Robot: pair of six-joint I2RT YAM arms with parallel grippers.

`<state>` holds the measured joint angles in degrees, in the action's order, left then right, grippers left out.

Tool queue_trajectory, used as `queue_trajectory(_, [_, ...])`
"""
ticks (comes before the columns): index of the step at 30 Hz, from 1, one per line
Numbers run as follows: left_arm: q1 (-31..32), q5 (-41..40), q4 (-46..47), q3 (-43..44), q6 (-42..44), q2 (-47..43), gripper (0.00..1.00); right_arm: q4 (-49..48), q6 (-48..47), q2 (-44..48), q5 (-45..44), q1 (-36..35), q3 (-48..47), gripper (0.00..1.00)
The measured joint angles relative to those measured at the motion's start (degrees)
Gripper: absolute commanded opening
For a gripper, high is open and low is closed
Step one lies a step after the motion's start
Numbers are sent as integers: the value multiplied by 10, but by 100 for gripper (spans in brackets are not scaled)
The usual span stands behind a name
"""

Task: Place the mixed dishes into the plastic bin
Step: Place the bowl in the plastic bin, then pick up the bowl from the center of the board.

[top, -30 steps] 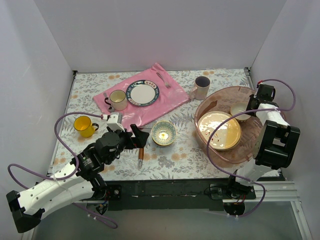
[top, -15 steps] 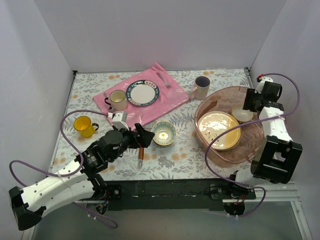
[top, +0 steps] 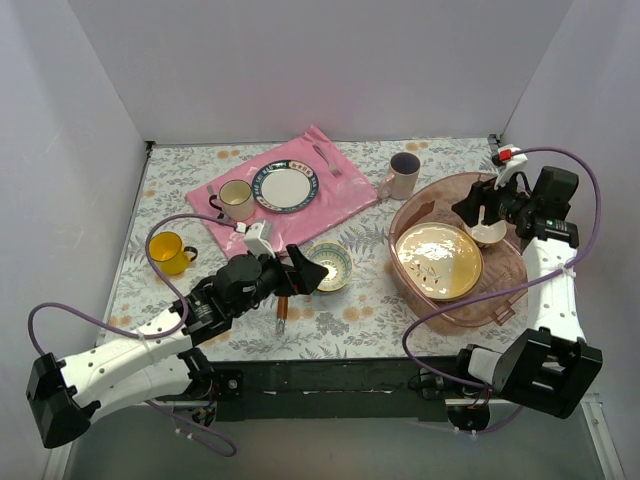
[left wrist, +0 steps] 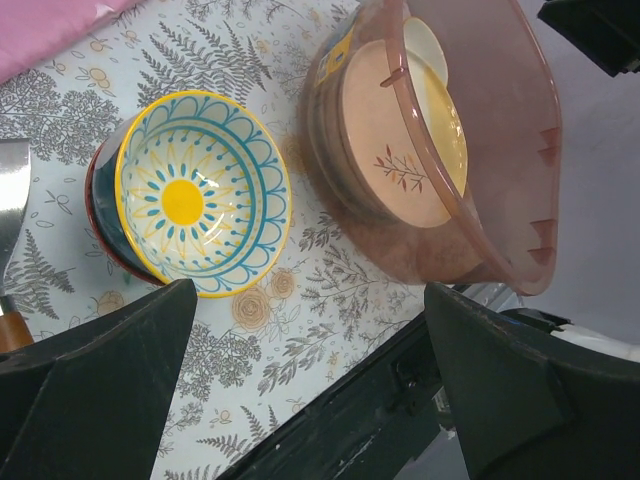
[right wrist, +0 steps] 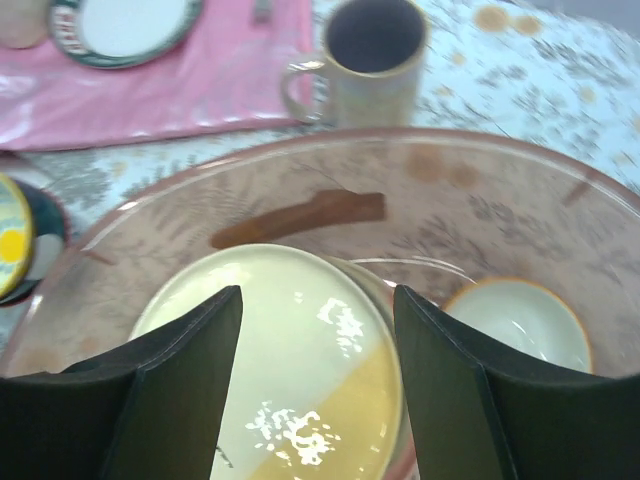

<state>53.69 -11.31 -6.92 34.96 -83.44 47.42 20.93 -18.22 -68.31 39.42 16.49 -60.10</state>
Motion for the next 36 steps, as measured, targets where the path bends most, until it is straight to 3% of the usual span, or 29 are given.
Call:
queue_trajectory(5, [0, 1, 11, 0, -20, 37, 98, 14, -17, 24, 115, 0, 4, 72])
queue_trajectory(14, [-8, -41, -43, 34, -47, 129, 97, 26, -27, 45, 209, 0, 32, 72])
queue_trajectory(26, [-39, -53, -104, 126, -39, 265, 56, 21, -26, 57, 242, 0, 57, 72])
queue_trajectory(36, [-40, -78, -186, 201, -13, 332, 39, 14, -24, 61, 247, 0, 65, 72])
